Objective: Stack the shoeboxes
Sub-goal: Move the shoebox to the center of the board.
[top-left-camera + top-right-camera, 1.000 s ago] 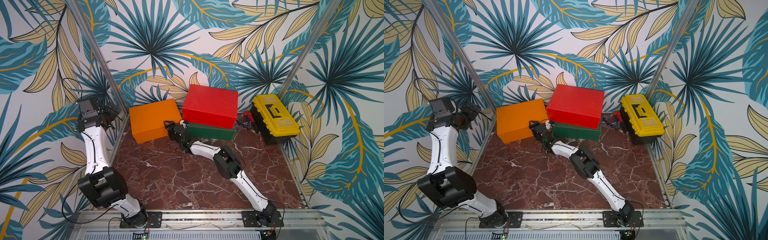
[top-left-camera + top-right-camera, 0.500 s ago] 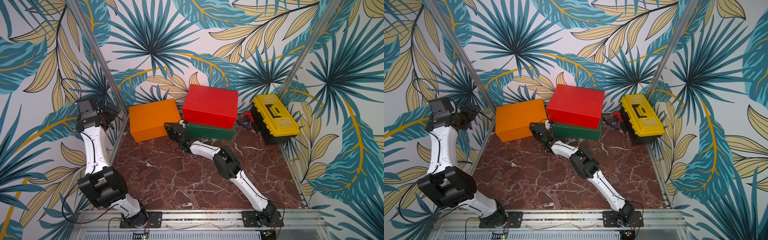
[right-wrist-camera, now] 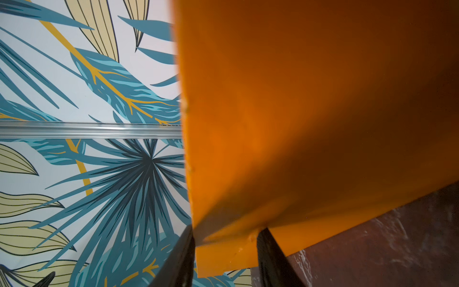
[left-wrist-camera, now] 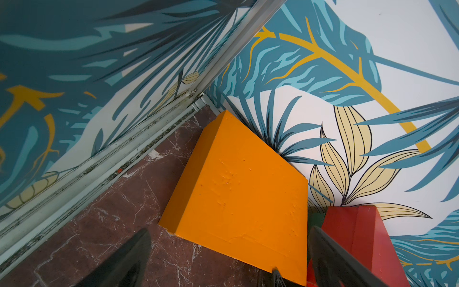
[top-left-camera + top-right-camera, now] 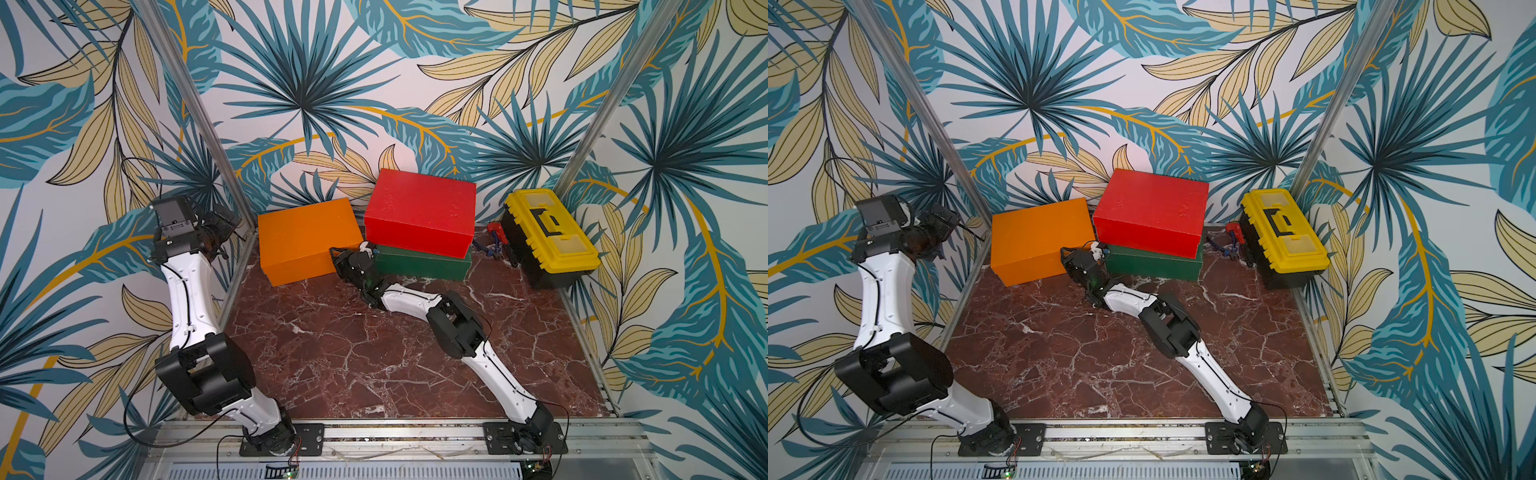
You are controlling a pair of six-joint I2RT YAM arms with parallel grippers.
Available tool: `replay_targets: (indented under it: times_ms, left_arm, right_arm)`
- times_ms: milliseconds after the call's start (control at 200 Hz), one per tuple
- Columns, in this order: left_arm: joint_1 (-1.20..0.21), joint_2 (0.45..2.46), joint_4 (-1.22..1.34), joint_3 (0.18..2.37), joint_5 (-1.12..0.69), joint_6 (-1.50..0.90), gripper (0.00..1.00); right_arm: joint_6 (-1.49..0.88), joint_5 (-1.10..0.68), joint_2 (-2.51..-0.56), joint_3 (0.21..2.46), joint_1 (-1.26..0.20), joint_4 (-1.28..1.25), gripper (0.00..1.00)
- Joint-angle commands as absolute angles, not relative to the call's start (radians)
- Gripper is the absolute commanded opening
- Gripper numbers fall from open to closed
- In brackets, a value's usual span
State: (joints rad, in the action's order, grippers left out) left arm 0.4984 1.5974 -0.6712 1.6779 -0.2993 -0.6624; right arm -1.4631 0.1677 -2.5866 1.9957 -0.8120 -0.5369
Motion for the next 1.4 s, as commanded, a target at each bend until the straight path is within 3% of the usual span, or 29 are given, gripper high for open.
replay_targets:
  times_ms: [0,386,636,801,1051,1192,1397]
  left_arm:
    - [0.511,1.605,-0.672,1.685,-0.305,-0.66,1.0]
    - [0.515,1.599,-0.672,1.686,-0.311,-0.66,1.0]
    - [0.517,1.597,-0.672,1.684,-0.306,-0.655,1.0]
    - [0.518,1.614,-0.672,1.682,-0.3,-0.641,1.0]
    - [0.522,1.684,-0.672,1.68,-0.316,-0.597,1.0]
    - [0.51,1.716,-0.672,1.637,-0.361,-0.592,1.0]
    - [0.468,1.712,-0.676,1.611,-0.278,-0.493,1.0]
  right_arm:
    - [-1.522,0.172,-2.562,1.898,-0.839,-0.559,0.39]
    - [-1.529,0.19,-2.425,1.608,-0.923,-0.77,0.37]
    - [-1.502,0.156,-2.371,1.584,-0.973,-0.797,0.38]
    - [-1.401,0.142,-2.213,1.444,-0.954,-0.739,0.6]
    - [-1.018,0.194,-1.86,1.299,-0.869,-0.205,0.87]
    - [-0.953,0.052,-1.876,1.308,-0.77,-0.116,0.86]
    - [-0.83,-0.09,-1.998,1.45,-0.699,-0.031,0.86]
